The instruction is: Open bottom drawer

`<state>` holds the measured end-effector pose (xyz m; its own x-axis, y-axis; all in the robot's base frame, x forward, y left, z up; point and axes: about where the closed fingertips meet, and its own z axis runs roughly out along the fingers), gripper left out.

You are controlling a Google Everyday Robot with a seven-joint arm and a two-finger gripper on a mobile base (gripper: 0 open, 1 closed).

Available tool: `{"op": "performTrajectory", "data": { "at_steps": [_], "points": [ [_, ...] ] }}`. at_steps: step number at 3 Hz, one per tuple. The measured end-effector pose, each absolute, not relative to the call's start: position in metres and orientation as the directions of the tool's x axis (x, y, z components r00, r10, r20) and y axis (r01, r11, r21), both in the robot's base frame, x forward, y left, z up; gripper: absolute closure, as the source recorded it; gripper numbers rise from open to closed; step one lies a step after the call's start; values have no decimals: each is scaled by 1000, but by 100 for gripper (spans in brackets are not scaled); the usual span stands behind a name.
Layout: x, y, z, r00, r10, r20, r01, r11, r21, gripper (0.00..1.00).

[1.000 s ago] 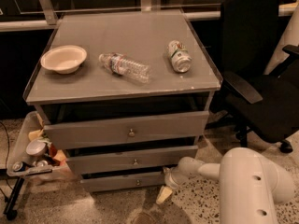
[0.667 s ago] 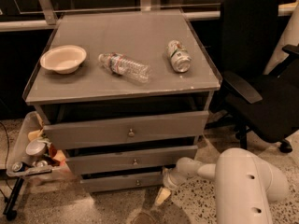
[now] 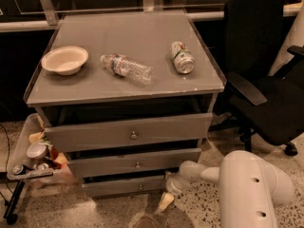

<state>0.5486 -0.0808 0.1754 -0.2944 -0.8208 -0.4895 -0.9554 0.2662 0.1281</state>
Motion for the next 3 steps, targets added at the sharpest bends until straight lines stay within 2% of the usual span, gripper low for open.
{"op": "performTrajectory", "data": {
  "at_steps": [3],
  "points": [
    [535,-81,185,-315,-816,-485,-949,270,162,0]
  ]
}}
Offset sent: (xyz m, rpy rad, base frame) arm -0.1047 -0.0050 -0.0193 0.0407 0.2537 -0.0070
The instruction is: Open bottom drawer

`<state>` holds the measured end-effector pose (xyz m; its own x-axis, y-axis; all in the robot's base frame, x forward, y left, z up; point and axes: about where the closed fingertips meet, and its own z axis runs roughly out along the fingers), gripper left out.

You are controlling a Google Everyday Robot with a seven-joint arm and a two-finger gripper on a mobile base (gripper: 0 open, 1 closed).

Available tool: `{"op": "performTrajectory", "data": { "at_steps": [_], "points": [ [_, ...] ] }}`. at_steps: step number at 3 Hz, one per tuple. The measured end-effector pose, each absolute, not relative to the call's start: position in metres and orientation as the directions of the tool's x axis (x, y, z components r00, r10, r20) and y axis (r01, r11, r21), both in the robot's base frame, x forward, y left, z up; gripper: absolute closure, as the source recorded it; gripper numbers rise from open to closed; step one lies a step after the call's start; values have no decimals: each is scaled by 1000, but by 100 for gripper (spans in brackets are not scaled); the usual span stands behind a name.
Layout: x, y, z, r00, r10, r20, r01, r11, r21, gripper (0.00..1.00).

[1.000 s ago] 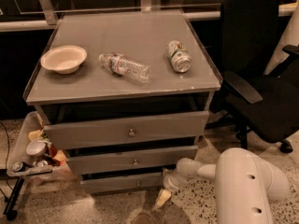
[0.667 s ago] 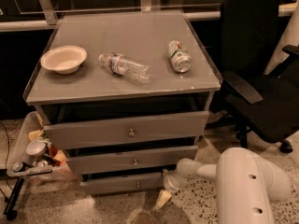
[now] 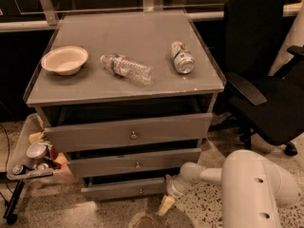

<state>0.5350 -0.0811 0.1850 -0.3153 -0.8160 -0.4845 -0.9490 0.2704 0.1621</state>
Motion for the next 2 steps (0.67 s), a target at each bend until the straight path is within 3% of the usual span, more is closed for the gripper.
{"op": "performTrajectory", "data": {
  "at_steps": [2],
  "points": [
    [519,-80,185,-333,-802,-496,-942,265,205,0]
  ]
}}
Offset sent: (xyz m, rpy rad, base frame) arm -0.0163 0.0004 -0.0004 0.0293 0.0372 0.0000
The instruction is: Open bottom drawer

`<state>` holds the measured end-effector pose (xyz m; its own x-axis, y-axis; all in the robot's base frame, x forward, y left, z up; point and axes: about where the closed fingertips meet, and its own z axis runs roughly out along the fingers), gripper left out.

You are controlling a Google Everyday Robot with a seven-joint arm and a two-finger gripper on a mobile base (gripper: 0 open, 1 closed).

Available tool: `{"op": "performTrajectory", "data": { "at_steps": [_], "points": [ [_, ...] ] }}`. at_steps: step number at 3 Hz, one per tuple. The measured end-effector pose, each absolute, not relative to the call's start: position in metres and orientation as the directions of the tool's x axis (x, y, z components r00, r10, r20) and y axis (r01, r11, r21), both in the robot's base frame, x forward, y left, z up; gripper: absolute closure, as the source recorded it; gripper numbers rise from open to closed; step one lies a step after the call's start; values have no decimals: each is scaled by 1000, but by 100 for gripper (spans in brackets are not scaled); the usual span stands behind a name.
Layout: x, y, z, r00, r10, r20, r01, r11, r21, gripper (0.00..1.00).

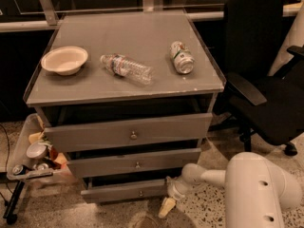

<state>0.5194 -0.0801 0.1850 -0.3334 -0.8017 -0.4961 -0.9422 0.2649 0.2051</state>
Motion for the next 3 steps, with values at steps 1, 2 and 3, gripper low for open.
{"op": "performTrajectory", "data": {
  "at_steps": [1,2,3],
  "points": [
    [519,-80,189,-333,-802,-496,-942,265,205,0],
    [499,-83,183,-344,-807,-480,-937,261,233,0],
    [499,-83,189,-344,-807,-480,-937,261,233,0]
  ]
}}
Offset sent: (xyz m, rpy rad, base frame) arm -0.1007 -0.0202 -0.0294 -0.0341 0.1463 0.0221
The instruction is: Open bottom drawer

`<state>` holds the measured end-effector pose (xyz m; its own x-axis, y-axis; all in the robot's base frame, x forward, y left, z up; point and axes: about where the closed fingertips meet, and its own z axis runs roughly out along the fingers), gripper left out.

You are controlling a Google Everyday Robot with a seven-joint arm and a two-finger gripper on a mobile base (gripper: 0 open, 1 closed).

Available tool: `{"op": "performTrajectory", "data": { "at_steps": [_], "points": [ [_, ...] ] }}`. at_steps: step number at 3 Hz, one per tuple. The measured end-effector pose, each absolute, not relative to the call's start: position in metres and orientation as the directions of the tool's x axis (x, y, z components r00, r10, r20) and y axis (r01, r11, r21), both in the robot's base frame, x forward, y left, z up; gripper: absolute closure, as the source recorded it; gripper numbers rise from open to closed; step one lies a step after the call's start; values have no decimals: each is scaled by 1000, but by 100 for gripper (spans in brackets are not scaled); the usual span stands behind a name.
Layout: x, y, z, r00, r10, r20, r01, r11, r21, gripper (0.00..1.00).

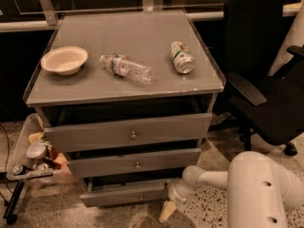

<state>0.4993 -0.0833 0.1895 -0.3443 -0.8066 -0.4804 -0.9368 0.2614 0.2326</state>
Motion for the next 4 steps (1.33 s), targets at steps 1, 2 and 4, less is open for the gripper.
{"op": "performTrajectory", "data": {
  "at_steps": [1,2,4],
  "points": [
    [487,-86,189,-355,-807,-473,-932,267,244,0],
    [487,-86,194,-355,-807,-473,-932,267,244,0],
    [470,-89,197,-367,-804,-469,-927,275,255,0]
  ]
}}
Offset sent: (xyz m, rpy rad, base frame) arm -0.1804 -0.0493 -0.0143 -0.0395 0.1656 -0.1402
